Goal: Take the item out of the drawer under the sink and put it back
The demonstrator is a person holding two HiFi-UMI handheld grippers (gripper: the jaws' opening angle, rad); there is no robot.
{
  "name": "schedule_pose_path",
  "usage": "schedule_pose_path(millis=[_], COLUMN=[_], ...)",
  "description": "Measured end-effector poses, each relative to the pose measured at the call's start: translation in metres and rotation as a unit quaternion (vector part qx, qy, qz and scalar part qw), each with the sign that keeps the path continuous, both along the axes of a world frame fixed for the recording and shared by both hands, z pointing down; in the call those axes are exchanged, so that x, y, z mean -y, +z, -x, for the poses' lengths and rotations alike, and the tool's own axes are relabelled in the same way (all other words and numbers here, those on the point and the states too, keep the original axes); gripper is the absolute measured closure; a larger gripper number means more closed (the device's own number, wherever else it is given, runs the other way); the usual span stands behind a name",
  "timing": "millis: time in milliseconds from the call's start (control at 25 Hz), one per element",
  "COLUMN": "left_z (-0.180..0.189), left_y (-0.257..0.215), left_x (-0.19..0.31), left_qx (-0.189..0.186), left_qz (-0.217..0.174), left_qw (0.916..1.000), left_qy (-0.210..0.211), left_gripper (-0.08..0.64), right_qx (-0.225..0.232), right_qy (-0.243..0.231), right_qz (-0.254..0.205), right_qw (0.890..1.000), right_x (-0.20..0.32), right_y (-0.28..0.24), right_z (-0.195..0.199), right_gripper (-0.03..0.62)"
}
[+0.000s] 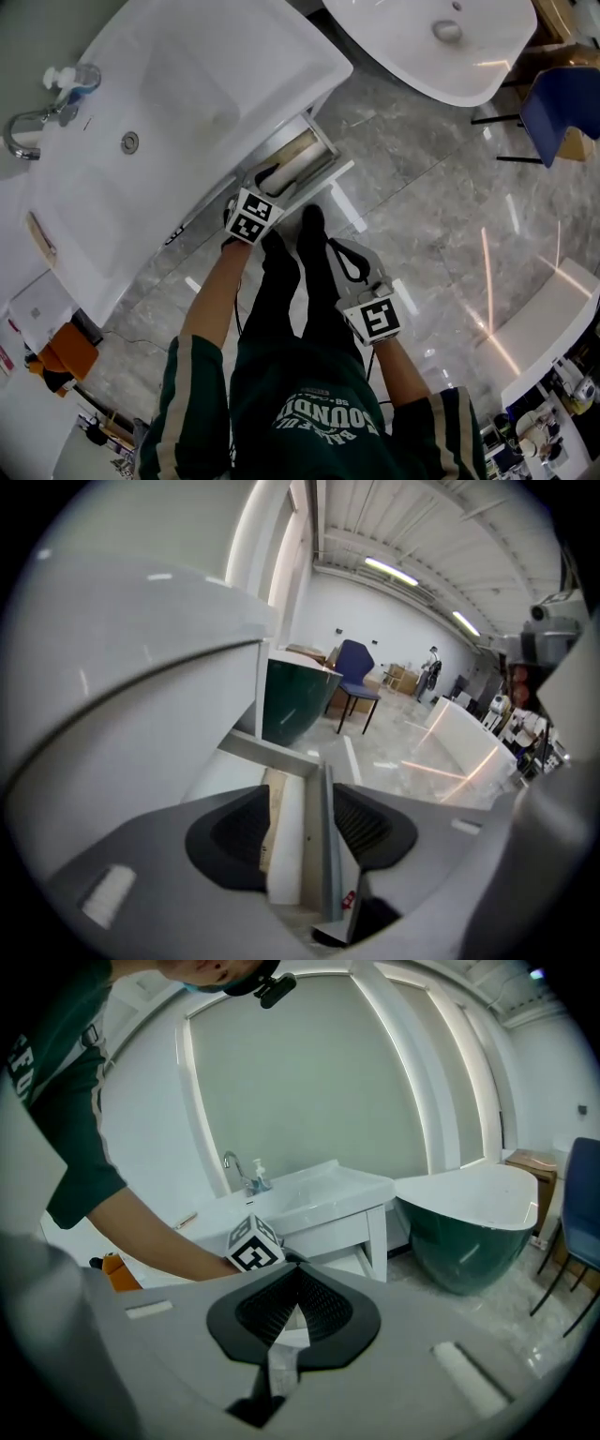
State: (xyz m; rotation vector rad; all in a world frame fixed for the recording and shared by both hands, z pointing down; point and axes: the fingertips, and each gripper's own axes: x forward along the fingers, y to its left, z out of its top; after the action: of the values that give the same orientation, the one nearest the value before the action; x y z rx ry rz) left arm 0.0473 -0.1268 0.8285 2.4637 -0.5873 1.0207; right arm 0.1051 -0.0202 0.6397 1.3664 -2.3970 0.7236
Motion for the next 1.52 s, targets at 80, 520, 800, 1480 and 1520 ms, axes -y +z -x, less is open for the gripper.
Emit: schedule_pose_path(millis=[80,520,800,1480,1520], left_z=[-0.005,-0.006,-0.009,-0.003,-0.002], left_y=[0.019,0.101,0.135,0.124,0.12], left_x=[0.005,0.022,0.031,0.032,0.03], left_qx=[0.016,0.136,0.178,0.19,0.187], left_qz=[0.01,0.021,0.035,0.021,0.019], left_qw=[0.9998,0.9902,0.9825,0.9804,0.9808], left_qy=[0.008,0.025,0.04,0.05,0.05], left_gripper=[0.327,0.327,0.328,0.469,0.469], right_qx=[0.003,0.003,-0.005,0.011,0.016], right_qy=[0.002,0.009,0.034,0.055,0.053], right_qz=[0.01,0.051,0.065,0.063,0.064], right_qw=[1.0,0.999,0.997,0.996,0.996], right_x=[-0.005,-0.027,-0.025,-0.016,-0.016], right_y=[0.008,0.043,0.055,0.051,0.05], right_z=[0.0,-0.014,-0.037,-0.045,-0.042], right_gripper=[0.591,0.591,0.591,0.591,0.591])
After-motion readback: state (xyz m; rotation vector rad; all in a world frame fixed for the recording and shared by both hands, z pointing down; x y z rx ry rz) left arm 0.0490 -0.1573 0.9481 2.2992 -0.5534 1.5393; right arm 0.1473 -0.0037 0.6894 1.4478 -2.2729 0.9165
